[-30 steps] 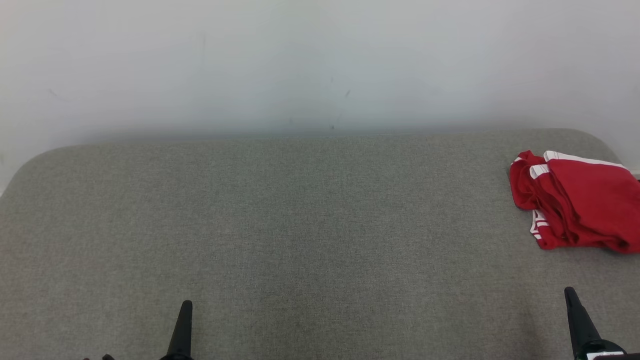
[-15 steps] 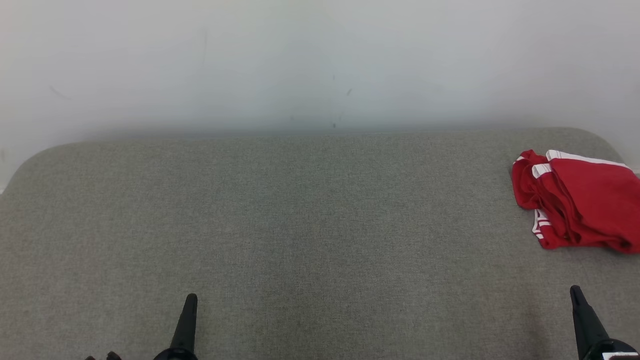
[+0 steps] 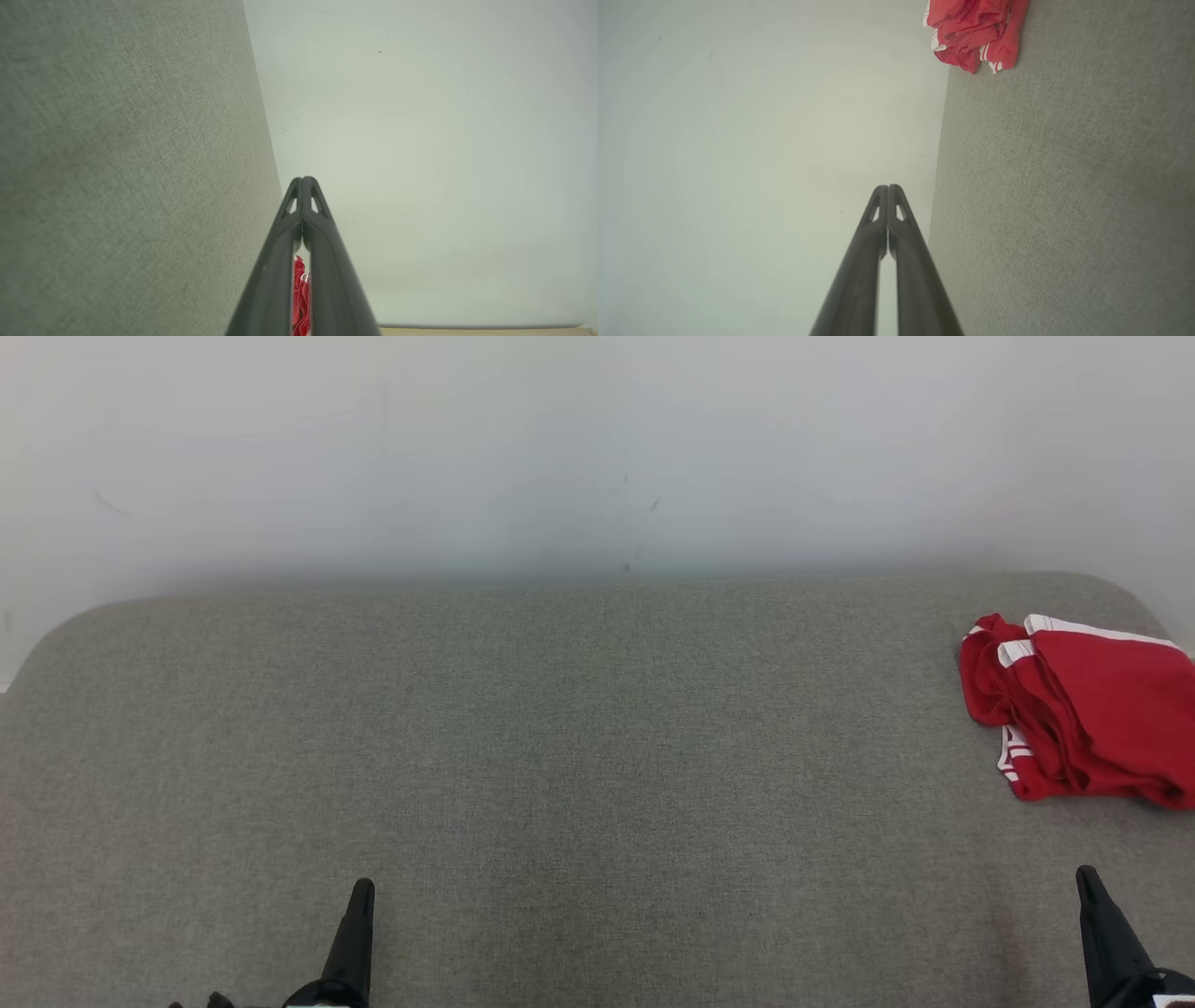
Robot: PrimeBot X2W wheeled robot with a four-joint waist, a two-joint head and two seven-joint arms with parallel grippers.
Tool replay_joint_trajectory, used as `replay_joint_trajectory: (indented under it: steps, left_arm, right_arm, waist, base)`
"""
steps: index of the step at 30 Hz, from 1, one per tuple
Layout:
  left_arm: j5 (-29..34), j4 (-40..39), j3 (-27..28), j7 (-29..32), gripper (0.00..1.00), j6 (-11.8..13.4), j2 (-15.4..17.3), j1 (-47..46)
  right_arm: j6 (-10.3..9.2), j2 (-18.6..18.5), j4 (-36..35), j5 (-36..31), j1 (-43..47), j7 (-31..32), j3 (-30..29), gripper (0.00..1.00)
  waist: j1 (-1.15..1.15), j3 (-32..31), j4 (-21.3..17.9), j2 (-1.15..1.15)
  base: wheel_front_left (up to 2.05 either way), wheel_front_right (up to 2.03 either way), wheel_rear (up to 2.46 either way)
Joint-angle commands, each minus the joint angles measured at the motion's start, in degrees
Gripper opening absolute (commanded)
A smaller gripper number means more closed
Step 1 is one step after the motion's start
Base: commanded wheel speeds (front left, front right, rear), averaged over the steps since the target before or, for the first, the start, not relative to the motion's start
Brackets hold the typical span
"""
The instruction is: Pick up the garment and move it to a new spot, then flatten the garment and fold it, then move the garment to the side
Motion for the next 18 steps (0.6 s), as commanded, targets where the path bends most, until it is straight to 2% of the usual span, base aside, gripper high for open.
replay_joint_trajectory:
  steps: [1, 5, 18]
  left_arm:
    - [-0.9, 0.0, 0.2, 0.1, 0.0, -0.4, -0.3, -1.1]
    - [-2.4, 0.1, 0.2, 0.4, 0.0, -0.6, -0.6, -1.1]
    - [-2.2, 0.1, 0.3, 0.5, 0.0, -0.6, -0.5, -0.8]
  right_arm:
    - [-0.11, 0.1, -0.4, 1.1, 0.4, 0.5, -0.4, 0.0]
    - [-0.12, 0.1, -0.5, 2.8, 0.4, 1.1, -0.8, 0.0]
    - [-0.12, 0.4, -0.4, 2.0, 0.3, 1.3, -1.0, 0.0]
  waist:
    - [0.0, 0.0, 0.0, 0.0]
    - [0.0, 0.1, 0.1, 0.0]
    - [0.0, 0.1, 0.1, 0.0]
  base:
    - [0.0, 0.0, 0.0]
    - [0.0, 0.0, 0.0]
    - [0.0, 0.0, 0.0]
